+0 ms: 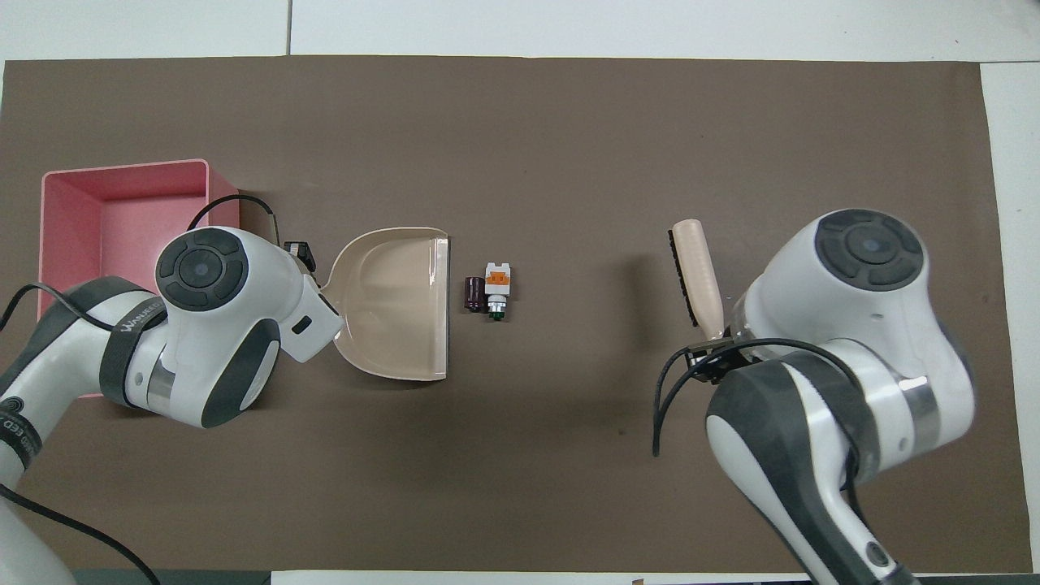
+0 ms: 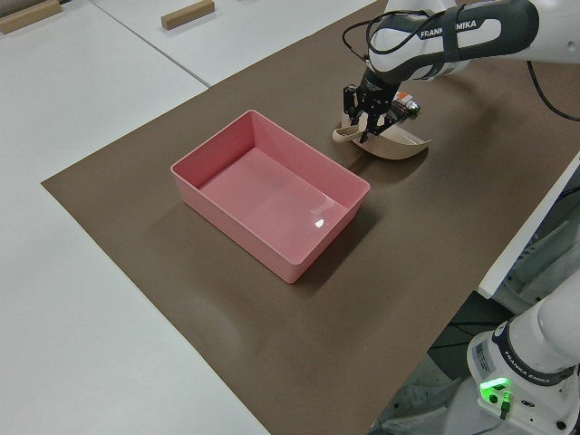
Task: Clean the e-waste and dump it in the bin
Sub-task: 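Sweep the electronic component into the dustpan with the brush in the right gripper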
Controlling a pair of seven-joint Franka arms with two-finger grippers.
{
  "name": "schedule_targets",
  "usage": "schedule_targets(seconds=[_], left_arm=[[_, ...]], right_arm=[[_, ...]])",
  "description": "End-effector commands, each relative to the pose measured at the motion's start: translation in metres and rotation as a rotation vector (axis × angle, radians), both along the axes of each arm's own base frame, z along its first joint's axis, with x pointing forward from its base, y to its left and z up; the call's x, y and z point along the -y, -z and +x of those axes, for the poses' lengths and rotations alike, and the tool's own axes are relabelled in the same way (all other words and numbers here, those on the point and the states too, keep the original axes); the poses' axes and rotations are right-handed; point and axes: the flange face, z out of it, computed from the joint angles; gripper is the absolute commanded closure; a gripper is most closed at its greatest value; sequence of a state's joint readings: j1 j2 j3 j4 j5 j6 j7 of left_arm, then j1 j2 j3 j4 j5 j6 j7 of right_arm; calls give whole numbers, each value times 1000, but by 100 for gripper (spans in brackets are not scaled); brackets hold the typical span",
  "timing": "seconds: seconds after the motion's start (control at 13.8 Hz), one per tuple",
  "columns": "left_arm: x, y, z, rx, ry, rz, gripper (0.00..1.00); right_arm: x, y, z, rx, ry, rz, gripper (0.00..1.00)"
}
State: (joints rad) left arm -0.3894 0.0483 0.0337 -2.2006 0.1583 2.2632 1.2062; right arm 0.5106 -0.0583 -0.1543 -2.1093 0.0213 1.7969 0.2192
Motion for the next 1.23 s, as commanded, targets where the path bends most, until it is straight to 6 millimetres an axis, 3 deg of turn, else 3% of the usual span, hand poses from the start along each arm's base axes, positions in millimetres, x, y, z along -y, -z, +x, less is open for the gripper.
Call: schedule_targets(seconds=[0.0, 0.14, 0.29, 0.43, 0.51, 0.72, 0.94, 1.16], left_arm=[[1, -2, -7, 6, -2, 20, 100], [1, -1, -8, 4, -4, 21, 100], [1, -1, -8, 4, -4, 21, 100], [1, -1, -8, 4, -4, 21, 100], [1, -1, -8, 4, -4, 21, 100], [6, 1, -15, -2, 10, 23, 100], [7, 2, -16, -4, 12, 24, 100], [8, 1, -16, -2, 13, 23, 100]], right_arm=[[-20, 14, 19, 7, 22, 28, 100], [-48, 21, 38, -2, 46, 49, 100], [-93, 24, 52, 6, 71, 17, 100], [-142, 41, 68, 11, 120, 25, 100], [-153, 47, 71, 18, 128, 25, 100], [-172, 57, 58, 6, 110, 14, 100], [-172, 62, 47, -50, 140, -30, 100], [-184, 61, 33, -77, 149, -49, 100]])
